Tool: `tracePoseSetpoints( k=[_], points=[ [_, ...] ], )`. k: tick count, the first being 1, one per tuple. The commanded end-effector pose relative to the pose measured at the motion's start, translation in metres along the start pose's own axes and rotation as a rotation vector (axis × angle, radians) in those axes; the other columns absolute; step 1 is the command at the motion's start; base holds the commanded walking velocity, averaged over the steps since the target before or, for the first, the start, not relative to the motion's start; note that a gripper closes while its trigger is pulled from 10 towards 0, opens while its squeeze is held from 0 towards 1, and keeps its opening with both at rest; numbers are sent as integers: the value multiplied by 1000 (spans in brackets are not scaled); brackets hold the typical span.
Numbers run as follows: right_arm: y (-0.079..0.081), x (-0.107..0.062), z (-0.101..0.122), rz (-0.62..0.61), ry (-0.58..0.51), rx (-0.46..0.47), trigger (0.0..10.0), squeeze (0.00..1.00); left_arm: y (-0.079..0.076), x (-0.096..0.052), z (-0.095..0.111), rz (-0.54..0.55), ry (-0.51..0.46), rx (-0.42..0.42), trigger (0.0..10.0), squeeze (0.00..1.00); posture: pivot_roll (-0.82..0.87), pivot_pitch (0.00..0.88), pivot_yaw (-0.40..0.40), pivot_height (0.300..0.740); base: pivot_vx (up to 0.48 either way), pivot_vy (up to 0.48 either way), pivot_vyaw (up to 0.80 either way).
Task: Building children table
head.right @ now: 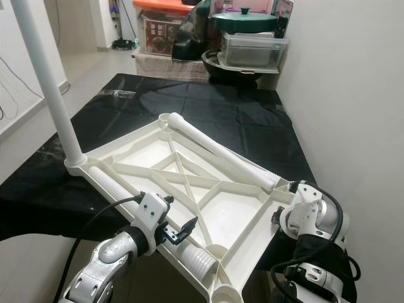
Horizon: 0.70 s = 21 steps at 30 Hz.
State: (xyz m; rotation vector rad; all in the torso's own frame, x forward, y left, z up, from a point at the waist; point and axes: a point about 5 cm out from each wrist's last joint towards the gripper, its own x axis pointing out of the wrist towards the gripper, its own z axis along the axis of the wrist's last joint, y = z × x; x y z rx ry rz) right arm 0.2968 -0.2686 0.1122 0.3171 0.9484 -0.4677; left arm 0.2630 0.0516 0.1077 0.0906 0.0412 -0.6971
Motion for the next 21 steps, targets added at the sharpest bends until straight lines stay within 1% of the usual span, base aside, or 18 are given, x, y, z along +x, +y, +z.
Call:
tracePoseSetpoints(
  k=[1,2,5,6,7,9,10,12,15,19,21],
  points=[
    [1,9,-13,-11,71,-25,0,0,-2,0,1,-5,-2,-16,10000,0,124,0,-112,740,0,0,0],
    [6,10,-9,-8,56,-44,0,0,-3,-1,1,-5,-3,-15,10000,0,125,0,-114,740,0,0,0],
    [8,10,-6,-6,45,-57,0,0,-3,-1,1,-6,-3,-15,10000,0,125,0,-114,740,0,0,0],
    [16,11,1,-3,20,-78,0,0,-3,-1,2,-6,-5,-14,10000,0,128,0,-122,740,0,0,0],
    [16,11,1,-3,20,-78,0,0,-3,-1,2,-6,-5,-14,10000,0,128,0,-122,740,0,0,0],
    [29,11,14,7,-20,-106,0,0,-5,-2,3,-5,-11,-12,10000,0,136,0,-132,740,0,0,0],
    [29,11,14,7,-20,-106,0,0,-5,-2,3,-5,-11,-12,10000,0,136,0,-132,740,0,0,0],
    [37,11,20,14,-42,-115,0,0,-6,-3,5,-5,-15,-11,10000,0,138,0,-136,740,0,0,0],
    [42,11,24,21,-53,-121,0,0,-7,-4,5,-4,-18,-12,10000,0,137,0,-138,740,0,0,0],
    [58,9,35,50,-95,-137,0,0,-10,-6,10,-6,-39,-7,10000,0,136,0,-146,740,0,0,0],
    [60,9,36,53,-100,-141,0,0,-10,-6,11,-7,-43,-5,10000,0,136,0,-146,740,0,0,0]
  ],
)
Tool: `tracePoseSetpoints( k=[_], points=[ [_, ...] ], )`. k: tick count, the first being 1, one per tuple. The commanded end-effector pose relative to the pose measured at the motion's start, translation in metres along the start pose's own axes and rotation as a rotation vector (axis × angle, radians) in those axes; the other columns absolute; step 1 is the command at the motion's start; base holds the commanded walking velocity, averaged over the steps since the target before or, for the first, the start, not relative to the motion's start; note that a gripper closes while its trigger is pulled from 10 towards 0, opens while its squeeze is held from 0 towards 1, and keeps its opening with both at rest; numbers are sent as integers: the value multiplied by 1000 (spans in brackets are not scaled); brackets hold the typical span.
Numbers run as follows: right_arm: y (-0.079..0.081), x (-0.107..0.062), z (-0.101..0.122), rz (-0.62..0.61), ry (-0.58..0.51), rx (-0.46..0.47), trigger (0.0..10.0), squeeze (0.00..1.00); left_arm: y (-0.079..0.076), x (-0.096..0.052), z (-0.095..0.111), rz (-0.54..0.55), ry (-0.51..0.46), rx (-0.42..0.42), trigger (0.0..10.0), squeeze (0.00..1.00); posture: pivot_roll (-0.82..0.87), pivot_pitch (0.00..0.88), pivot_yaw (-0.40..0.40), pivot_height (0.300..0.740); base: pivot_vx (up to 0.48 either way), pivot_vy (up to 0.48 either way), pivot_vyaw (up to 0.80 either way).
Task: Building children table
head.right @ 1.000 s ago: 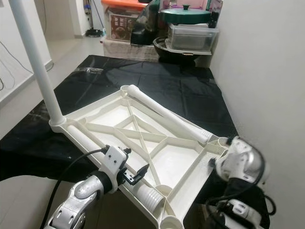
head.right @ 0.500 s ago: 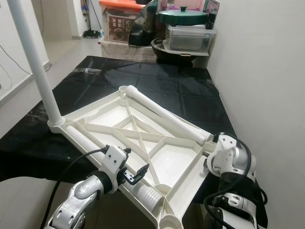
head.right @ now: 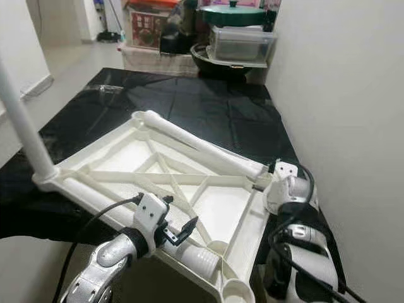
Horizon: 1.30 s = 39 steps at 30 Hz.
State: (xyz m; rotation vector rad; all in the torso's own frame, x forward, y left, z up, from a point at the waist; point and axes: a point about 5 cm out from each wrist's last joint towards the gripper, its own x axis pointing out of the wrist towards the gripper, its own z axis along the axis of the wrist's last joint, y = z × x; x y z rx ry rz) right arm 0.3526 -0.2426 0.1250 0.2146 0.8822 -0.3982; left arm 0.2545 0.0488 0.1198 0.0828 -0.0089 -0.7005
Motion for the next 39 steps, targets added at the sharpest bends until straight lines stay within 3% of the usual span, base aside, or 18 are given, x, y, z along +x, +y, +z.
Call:
tracePoseSetpoints(
  k=[1,3,8,10,14,17,21,22,25,29,36,37,38,39],
  points=[
    [17,-4,9,35,-36,-22,0,0,-8,-1,3,-22,-9,-13,10000,0,143,0,-160,740,0,0,0],
    [34,-9,20,57,-74,6,0,0,-14,-3,8,-42,-25,-21,10000,0,145,0,-170,740,0,0,0],
    [44,-12,26,72,-96,33,0,0,-16,-4,9,-40,-27,-30,10000,0,149,0,-179,740,0,0,0],
    [56,-20,37,100,-132,123,0,0,-18,-6,9,-32,-21,-46,10000,0,156,0,-193,740,0,0,0],
    [69,-30,51,142,-175,206,0,0,-20,-8,10,-30,-18,-54,10000,0,160,0,-200,740,0,0,0],
    [86,-47,69,224,-242,282,0,0,-22,-9,11,-27,-17,-60,10000,0,162,0,-210,740,0,0,0],
    [91,-51,72,252,-250,284,0,0,-23,-10,11,-26,-16,-64,10000,0,162,0,-212,740,0,0,0],
    [95,-52,71,273,-240,302,10000,0,-23,-10,11,-25,-14,-67,10000,0,162,0,-213,740,0,0,0],
    [98,-49,66,274,-217,299,10000,0,-25,-11,12,-23,-10,-73,10000,0,161,0,-214,740,0,0,0],
    [89,-36,54,207,-160,364,10000,0,-27,-13,14,-22,-8,-74,10000,0,157,0,-213,740,0,0,0],
    [85,-35,55,195,-176,395,10000,0,-28,-15,15,-17,-4,-83,10000,0,155,0,-214,740,0,0,0],
    [84,-37,60,198,-205,409,10000,898,-29,-16,16,-16,-3,-86,10000,0,154,0,-215,740,0,0,0],
    [84,-38,63,200,-226,417,10000,898,-30,-16,16,-15,-3,-88,10000,0,154,0,-215,740,0,0,0],
    [84,-41,67,205,-245,428,10000,1000,-30,-16,17,-13,0,-91,10000,0,154,0,-219,740,0,0,0]
  ],
)
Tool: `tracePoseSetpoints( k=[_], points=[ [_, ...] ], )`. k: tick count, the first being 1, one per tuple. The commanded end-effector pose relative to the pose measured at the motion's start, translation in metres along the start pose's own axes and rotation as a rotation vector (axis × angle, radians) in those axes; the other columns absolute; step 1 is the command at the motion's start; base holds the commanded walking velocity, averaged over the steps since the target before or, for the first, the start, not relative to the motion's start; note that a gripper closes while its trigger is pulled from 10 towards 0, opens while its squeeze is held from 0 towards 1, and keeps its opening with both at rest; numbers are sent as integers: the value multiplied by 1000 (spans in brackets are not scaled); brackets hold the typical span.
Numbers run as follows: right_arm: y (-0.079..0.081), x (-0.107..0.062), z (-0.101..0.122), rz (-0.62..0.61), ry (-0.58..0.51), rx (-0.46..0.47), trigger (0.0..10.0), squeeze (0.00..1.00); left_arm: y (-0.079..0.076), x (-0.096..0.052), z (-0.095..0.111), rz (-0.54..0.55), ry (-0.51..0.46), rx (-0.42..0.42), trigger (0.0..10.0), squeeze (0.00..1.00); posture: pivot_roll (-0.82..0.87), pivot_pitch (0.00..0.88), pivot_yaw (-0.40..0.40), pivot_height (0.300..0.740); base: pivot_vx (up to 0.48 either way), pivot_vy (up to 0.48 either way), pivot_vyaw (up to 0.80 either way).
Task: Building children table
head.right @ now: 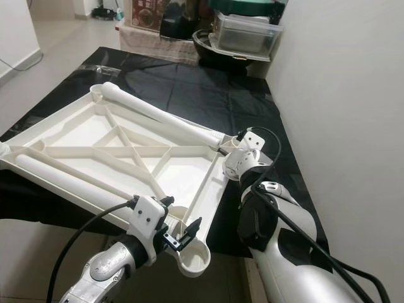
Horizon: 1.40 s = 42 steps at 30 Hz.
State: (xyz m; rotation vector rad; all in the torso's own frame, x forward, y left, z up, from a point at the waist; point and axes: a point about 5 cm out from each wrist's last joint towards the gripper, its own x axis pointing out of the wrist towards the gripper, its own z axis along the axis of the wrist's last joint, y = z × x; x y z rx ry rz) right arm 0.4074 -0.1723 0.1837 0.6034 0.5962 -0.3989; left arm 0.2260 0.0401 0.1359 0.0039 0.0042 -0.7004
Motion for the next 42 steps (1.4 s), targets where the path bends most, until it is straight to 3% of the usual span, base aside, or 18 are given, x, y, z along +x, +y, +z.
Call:
tracePoseSetpoints(
  k=[1,5,6,7,8,13,17,18,20,22,24,29,33,37,39,41,42],
  points=[
    [4,-6,17,23,-65,40,10000,1000,-6,0,-1,-13,15,-14,10000,0,154,0,-219,740,0,0,0],
    [9,-9,25,40,-101,52,10000,1000,-6,0,-1,-9,19,-20,10000,0,153,0,-218,740,0,0,0],
    [10,-11,27,45,-113,64,10000,643,-6,0,0,-7,20,-21,10000,0,153,0,-219,740,0,0,0],
    [11,-11,29,47,-120,73,10000,643,-6,-1,0,-5,20,-22,10000,0,153,0,-219,740,0,0,0],
    [15,-13,32,83,-134,98,10000,0,-6,0,0,-4,21,-23,10000,0,156,0,-219,740,0,0,0],
    [24,-20,45,186,-209,142,10000,0,-5,0,0,0,25,-25,10000,0,156,0,-217,740,0,0,0],
    [24,-28,66,298,-474,-142,10000,0,2,2,1,20,8,-1,10000,0,154,0,-195,740,0,0,0],
    [24,-28,66,298,-474,-142,10000,0,2,2,1,20,8,-1,10000,0,154,0,-195,740,0,0,0],
    [15,-29,68,328,-609,-260,10000,0,5,2,1,33,1,12,10000,0,153,0,-183,740,0,0,0],
    [11,-31,67,349,-658,-296,10000,0,7,2,1,39,-2,17,10000,0,153,0,-181,740,0,0,0],
    [-6,-37,54,372,-773,-396,10000,0,12,2,4,56,-30,40,10000,0,152,0,-165,740,0,0,0],
    [-20,-47,37,397,-867,-469,10000,0,18,1,8,77,-57,69,10000,0,145,0,-145,740,0,0,0],
    [-41,-67,6,439,-974,-582,10000,0,29,-5,18,98,-100,146,10000,0,143,0,-124,740,0,0,0],
    [-54,-89,-26,520,-977,-687,10000,0,38,-10,22,108,-112,188,10000,0,140,0,-106,740,0,0,0],
    [-64,-97,-46,577,-922,-664,10000,0,40,-12,21,116,-111,197,10000,0,131,0,-98,740,0,0,0],
    [-64,-97,-46,577,-922,-664,10000,0,40,-12,21,116,-111,197,10000,0,131,0,-98,740,0,0,0],
    [-73,-99,-59,581,-884,-690,10000,0,40,-14,19,115,-106,200,10000,0,128,0,-92,740,0,0,0]
  ],
)
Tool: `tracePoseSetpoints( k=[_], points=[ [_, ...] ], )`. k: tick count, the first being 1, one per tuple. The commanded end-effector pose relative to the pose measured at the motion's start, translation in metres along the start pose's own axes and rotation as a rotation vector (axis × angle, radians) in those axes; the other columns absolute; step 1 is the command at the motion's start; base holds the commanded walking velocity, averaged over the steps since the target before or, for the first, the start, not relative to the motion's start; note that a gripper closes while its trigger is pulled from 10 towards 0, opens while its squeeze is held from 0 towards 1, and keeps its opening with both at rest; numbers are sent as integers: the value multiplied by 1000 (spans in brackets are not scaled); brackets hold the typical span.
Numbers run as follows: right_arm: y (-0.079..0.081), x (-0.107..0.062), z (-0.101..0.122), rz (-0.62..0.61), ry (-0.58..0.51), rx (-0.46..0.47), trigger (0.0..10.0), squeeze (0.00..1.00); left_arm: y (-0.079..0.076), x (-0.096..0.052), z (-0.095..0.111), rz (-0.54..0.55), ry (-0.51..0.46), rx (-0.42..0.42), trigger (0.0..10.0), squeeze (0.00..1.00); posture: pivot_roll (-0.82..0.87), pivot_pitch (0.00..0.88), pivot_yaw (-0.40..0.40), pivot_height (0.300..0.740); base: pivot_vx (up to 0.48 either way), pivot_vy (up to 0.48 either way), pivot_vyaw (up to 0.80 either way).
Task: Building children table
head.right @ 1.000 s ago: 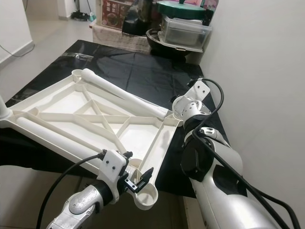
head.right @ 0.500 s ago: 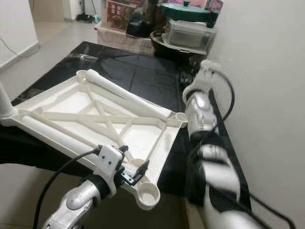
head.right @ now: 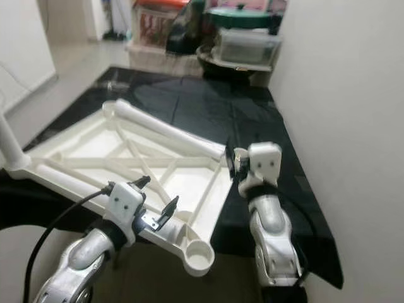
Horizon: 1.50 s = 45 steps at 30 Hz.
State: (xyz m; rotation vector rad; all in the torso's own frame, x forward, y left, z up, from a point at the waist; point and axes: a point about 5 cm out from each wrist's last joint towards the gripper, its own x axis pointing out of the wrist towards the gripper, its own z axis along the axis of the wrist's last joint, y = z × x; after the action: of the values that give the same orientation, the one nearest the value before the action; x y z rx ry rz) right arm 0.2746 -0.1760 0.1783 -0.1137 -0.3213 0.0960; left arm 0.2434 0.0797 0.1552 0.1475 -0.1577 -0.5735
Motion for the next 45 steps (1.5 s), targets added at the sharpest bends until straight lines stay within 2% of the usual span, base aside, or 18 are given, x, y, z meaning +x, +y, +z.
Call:
tracePoseSetpoints(
  k=[1,6,8,9,11,13,14,19,23,25,32,36,37,39,40,41,44,45],
  points=[
    [5,-15,-7,41,44,12,10000,0,-1,-4,-1,-10,-4,14,10000,0,127,0,-92,740,0,0,0],
    [5,-25,-11,51,69,2,10000,0,-1,-6,-2,-11,-1,15,10000,0,127,0,-92,740,0,0,0],
    [6,-47,-18,63,125,17,10000,0,-1,-9,-5,-7,4,9,10000,0,131,0,-89,740,0,0,0],
    [6,-47,-18,63,125,17,10000,0,-1,-9,-5,-7,4,9,10000,0,131,0,-89,740,0,0,0],
    [11,-64,-17,123,159,91,10000,0,-1,-11,-7,-5,11,-2,10000,0,126,0,-86,740,0,0,0],
    [12,-69,-15,163,168,132,10000,0,-1,-11,-8,-7,15,-10,10000,0,121,0,-81,740,0,0,0],
    [15,-74,-14,264,194,228,10000,0,-1,-12,-10,-13,22,-19,10000,0,115,0,-74,740,0,0,0],
    [15,-76,-14,360,206,286,10000,0,-1,-12,-12,-17,26,-24,10000,0,118,0,-75,740,0,0,0],
    [20,-76,-11,596,233,369,10000,0,0,-14,-12,-42,21,-45,10000,0,128,0,-80,740,0,0,0],
    [22,-76,-10,631,239,367,10000,0,0,-15,-12,-48,19,-47,10000,0,129,0,-78,740,0,0,0],
    [36,-76,-7,981,309,424,10000,0,2,-38,-17,-143,63,-38,10000,0,147,0,-92,740,0,0,0],
    [36,-75,-7,1023,318,425,10000,0,2,-51,-17,-209,69,-1,10000,0,157,0,-98,740,0,0,0],
    [35,-75,-7,1035,320,430,10000,0,0,-57,-16,-252,75,-6,10000,0,168,0,-103,740,0,0,0],
    [35,-75,-7,1035,320,430,10000,0,0,-57,-16,-252,75,-6,10000,0,168,0,-103,740,0,0,0],
    [33,-70,-8,1022,314,427,10000,0,-4,-66,-13,-331,83,-23,10000,0,168,0,-103,740,0,0,0],
    [33,-70,-8,1022,314,427,10000,0,-4,-66,-13,-331,83,-23,10000,0,168,0,-103,740,0,0,0],
    [29,-62,-11,974,306,402,10000,0,-6,-71,-12,-374,96,-32,10000,0,172,0,-104,740,0,0,0],
    [23,-50,-12,886,283,363,10000,0,-5,-74,-14,-388,114,-35,10000,0,174,0,-104,740,0,0,0]
  ],
)
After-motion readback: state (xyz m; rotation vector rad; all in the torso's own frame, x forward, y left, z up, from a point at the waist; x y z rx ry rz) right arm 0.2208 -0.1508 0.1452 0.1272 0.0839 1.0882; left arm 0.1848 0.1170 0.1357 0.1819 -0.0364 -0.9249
